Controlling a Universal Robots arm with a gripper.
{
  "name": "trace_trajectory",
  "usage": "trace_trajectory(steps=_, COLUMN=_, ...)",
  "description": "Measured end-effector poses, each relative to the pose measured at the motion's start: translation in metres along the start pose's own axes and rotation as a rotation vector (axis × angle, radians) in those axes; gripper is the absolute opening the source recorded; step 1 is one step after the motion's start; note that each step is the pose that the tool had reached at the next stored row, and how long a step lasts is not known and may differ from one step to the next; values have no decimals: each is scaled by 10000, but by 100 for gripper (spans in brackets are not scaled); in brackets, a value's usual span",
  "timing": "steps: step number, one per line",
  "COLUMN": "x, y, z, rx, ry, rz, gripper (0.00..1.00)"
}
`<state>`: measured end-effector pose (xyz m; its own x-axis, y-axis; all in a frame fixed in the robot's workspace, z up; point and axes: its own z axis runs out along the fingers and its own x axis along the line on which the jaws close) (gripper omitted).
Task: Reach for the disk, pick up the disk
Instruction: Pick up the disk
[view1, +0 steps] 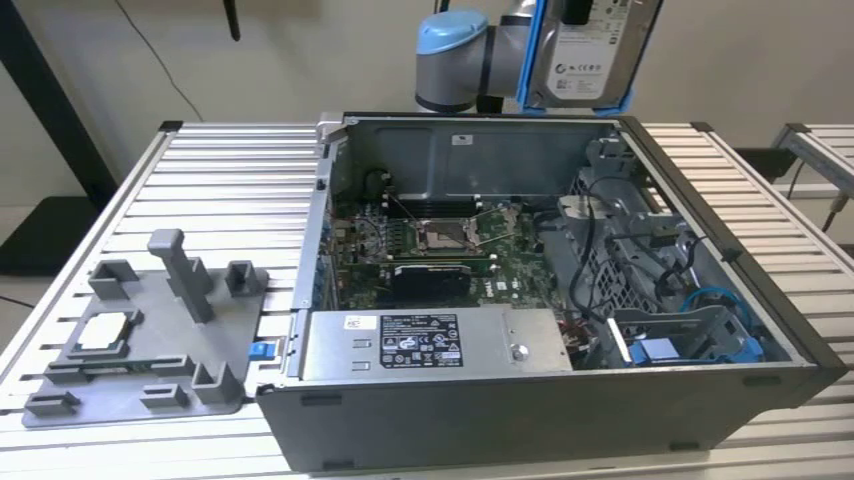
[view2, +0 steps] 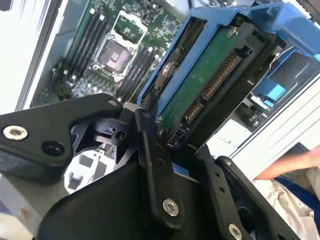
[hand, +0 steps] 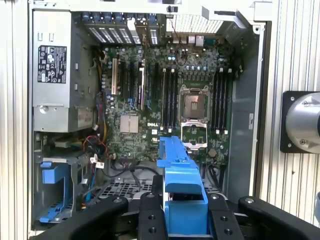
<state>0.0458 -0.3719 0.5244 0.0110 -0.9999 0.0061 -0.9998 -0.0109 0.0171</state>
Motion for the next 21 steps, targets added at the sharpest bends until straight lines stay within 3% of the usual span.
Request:
trace_trajectory(steps=17, x=4, y=-377, z=-6, rx=0, ry=0, rz=2, gripper=0)
trace_trajectory(steps=21, x=4, y=-386, z=-7, rx=0, ry=2, rz=2, gripper=0)
